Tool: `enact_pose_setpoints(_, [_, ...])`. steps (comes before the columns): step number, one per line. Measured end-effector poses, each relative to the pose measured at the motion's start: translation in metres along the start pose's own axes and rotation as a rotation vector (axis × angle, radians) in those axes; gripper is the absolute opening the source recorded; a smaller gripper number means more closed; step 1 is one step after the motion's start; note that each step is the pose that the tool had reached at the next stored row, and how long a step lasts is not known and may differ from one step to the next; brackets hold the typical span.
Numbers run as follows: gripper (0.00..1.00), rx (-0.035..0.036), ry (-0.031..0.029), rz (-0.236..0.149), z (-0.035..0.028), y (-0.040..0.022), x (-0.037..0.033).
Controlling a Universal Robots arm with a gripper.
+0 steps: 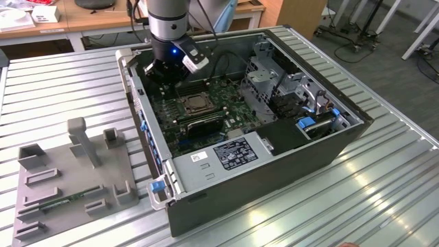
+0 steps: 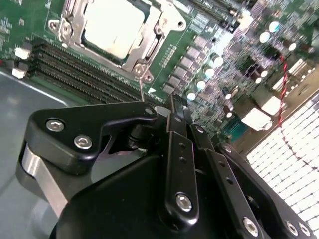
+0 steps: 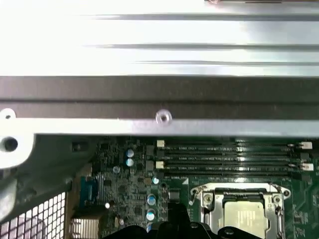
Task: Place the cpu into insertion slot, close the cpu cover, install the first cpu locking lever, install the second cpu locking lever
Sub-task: 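Install the first cpu locking lever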
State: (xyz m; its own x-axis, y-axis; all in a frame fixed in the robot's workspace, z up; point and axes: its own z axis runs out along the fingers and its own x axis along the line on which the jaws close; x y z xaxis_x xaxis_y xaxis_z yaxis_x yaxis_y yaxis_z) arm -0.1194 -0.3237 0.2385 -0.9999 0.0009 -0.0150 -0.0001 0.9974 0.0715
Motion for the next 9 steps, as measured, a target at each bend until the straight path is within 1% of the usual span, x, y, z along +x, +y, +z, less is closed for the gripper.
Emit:
enact_pose_setpoints(3, [0.11,-0.0064,-0.0008,0.0,0.0003,0.0038,0.001])
enact_pose_setpoints(6, [0.11,-0.0193,-0.0021,0.0,0.0005,0.0057,0.0014])
enact_pose_setpoints(7, [0.11,-0.0222,-0.0027,0.0,0.0006,0.0061,0.0014])
enact_pose_setpoints(9, [0.11,-0.0232,-0.0031,0.0,0.0006,0.0062,0.0014])
